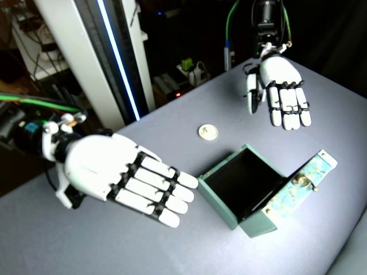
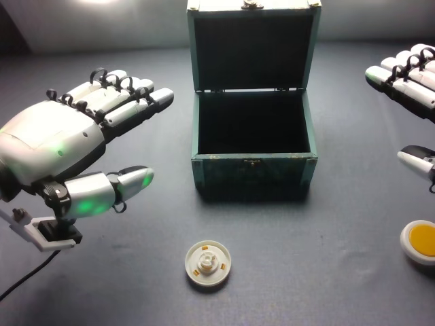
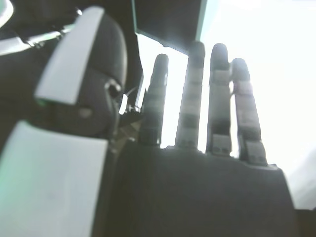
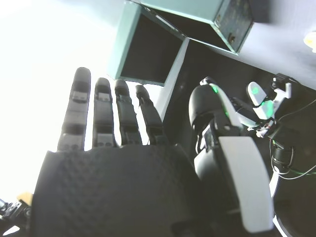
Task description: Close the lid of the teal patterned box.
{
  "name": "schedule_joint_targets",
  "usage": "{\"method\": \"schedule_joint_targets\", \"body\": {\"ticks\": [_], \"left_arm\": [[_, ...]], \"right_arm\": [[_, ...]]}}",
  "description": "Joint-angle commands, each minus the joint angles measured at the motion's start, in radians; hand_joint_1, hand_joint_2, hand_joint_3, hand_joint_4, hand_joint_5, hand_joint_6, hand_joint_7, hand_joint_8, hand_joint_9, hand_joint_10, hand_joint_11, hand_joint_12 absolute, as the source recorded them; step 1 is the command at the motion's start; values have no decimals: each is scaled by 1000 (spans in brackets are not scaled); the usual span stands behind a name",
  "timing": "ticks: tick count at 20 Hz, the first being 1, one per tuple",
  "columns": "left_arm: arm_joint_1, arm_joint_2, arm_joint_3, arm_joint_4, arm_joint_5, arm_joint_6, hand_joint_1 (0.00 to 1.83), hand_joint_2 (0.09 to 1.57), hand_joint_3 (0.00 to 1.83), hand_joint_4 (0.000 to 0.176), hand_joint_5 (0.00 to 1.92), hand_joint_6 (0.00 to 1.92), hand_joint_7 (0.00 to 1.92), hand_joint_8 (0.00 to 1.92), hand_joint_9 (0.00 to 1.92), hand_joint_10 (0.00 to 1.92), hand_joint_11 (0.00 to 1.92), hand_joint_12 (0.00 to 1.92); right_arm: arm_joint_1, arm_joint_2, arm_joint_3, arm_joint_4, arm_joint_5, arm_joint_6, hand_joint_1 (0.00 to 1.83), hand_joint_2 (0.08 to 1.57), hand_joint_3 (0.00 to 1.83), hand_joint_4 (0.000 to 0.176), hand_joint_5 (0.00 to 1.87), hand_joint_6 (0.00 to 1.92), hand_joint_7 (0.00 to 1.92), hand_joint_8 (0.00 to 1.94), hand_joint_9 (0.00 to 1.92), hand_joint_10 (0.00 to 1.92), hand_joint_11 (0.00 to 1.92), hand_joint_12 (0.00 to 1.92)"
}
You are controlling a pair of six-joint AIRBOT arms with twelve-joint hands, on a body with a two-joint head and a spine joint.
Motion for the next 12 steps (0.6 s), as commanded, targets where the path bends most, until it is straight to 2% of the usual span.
{"method": "schedule_joint_targets", "body": {"ticks": [1,2,4,6,9,10,11,12], "left_arm": [[-7,0,7,-13,-124,-4,88,1390,20,86,8,3,0,0,0,0,0,0],[-7,-1,9,-14,-125,-5,88,1390,18,73,17,7,0,0,0,0,0,0],[-7,-3,12,-14,-119,-7,97,1388,12,67,24,8,0,0,0,0,0,0],[-7,-5,15,-14,-116,-10,84,1390,9,74,18,4,0,0,0,0,0,0],[-26,-19,27,-11,-98,-13,80,1393,9,72,18,3,0,0,0,0,0,0],[-37,-27,35,-9,-89,-13,99,1396,7,73,15,2,0,0,0,0,0,0],[-42,-33,41,-8,-84,-14,152,1400,6,63,8,1,0,0,0,0,0,0],[-47,-39,48,-8,-75,-17,208,1402,4,64,7,1,0,0,0,0,0,0]], "right_arm": [[10,4,6,-6,126,4,587,1397,25,0,0,0,0,0,0,0,0,0],[10,3,8,-3,128,4,577,1407,22,0,0,0,0,0,0,0,0,0],[10,-3,14,7,142,21,555,1423,21,0,0,0,0,0,0,0,0,0],[10,-12,28,8,150,48,528,1433,19,0,0,0,0,0,0,0,0,0],[22,-30,56,9,150,67,446,1446,14,0,0,0,0,0,0,0,11,13],[41,-41,74,15,142,80,416,1461,0,0,0,0,0,0,0,0,1,102],[56,-54,93,15,134,93,361,1452,0,0,0,0,0,0,0,0,0,323],[77,-70,115,15,122,110,340,1447,0,0,0,0,0,0,0,0,0,523]]}}
